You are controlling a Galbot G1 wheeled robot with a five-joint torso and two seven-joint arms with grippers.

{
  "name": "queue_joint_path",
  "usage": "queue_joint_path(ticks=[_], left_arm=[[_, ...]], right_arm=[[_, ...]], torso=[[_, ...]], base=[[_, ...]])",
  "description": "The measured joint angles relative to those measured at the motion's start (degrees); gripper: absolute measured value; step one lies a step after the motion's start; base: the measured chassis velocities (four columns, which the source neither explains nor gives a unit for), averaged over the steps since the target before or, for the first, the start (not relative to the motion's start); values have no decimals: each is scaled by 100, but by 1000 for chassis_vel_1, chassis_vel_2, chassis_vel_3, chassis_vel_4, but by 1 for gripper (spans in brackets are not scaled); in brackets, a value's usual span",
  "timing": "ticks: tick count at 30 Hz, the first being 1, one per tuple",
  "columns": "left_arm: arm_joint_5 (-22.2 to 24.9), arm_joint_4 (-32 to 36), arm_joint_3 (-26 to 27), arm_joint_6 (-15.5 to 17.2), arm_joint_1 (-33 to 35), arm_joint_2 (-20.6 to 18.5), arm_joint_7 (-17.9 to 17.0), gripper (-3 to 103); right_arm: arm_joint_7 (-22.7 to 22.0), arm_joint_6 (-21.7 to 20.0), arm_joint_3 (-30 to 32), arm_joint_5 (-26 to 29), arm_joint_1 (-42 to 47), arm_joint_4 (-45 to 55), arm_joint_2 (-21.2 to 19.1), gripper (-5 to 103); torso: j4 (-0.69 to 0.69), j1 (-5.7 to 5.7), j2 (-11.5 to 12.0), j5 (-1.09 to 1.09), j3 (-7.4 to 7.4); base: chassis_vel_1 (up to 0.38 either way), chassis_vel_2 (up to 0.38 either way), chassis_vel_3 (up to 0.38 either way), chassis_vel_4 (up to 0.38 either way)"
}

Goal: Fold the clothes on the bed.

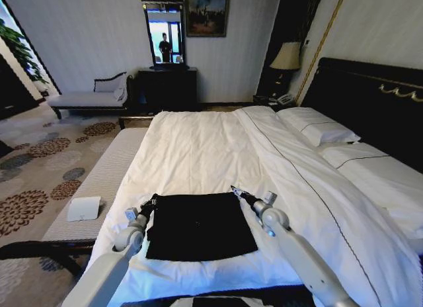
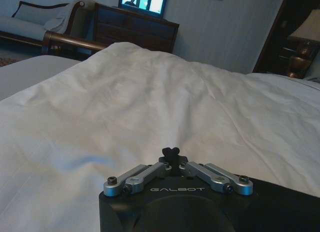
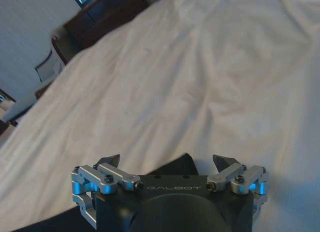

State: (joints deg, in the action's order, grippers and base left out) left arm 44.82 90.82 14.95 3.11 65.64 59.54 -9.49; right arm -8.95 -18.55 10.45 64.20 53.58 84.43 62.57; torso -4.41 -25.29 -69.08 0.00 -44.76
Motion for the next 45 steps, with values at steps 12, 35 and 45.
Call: queue_joint_path(ticks=[12,35,45], left_arm=[[11,-24,-64,14,-41,-20,-27,0],[36,59,-79,32,-19,-48,-74,0],[59,278,5,35,88,-89,-109,0]], right_arm=[[107,-113,-126,-47,-391,-766,341,92],[67,-91,-48,-27,-276,-619,330,2],[-28,-76,49,-23,-174,-277,232,1]], torso=[[0,1,0,0,0],[0,1,0,0,1],[0,1,0,0,0]], base=[[0,0,0,0],[0,0,0,0],[0,0,0,0]])
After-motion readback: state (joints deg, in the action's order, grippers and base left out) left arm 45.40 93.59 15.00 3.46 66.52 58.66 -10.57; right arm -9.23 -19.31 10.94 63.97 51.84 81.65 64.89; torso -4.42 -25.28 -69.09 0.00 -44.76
